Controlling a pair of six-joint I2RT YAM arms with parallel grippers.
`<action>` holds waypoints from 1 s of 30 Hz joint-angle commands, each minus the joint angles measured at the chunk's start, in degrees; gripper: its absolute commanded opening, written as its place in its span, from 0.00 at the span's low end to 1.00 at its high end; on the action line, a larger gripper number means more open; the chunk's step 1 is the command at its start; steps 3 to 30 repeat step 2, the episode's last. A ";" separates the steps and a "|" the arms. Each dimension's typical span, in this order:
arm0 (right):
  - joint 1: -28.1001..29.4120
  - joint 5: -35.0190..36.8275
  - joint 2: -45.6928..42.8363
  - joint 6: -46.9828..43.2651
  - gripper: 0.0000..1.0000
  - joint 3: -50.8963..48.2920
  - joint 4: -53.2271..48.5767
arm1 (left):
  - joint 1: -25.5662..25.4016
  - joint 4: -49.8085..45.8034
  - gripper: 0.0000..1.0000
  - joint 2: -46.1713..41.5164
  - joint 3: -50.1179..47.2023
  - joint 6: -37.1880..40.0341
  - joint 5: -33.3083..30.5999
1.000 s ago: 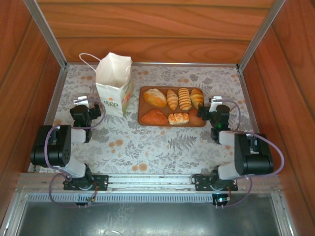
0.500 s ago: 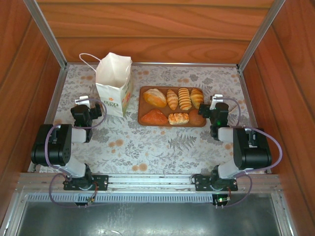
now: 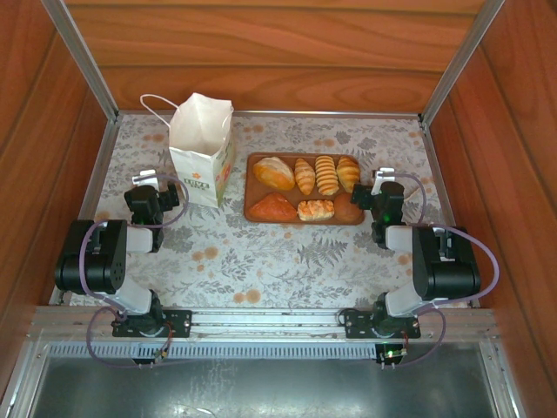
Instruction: Take the fake bread out of the paper bag
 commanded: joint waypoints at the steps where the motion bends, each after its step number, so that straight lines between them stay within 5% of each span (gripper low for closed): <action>1: -0.34 0.87 0.45 0.69 1.00 0.87 -0.31 | -0.27 1.27 1.00 0.26 0.58 -0.01 -0.36; 30: -0.34 0.86 0.41 0.69 1.00 0.83 -0.31 | -0.22 1.23 1.00 0.25 0.58 0.01 -0.34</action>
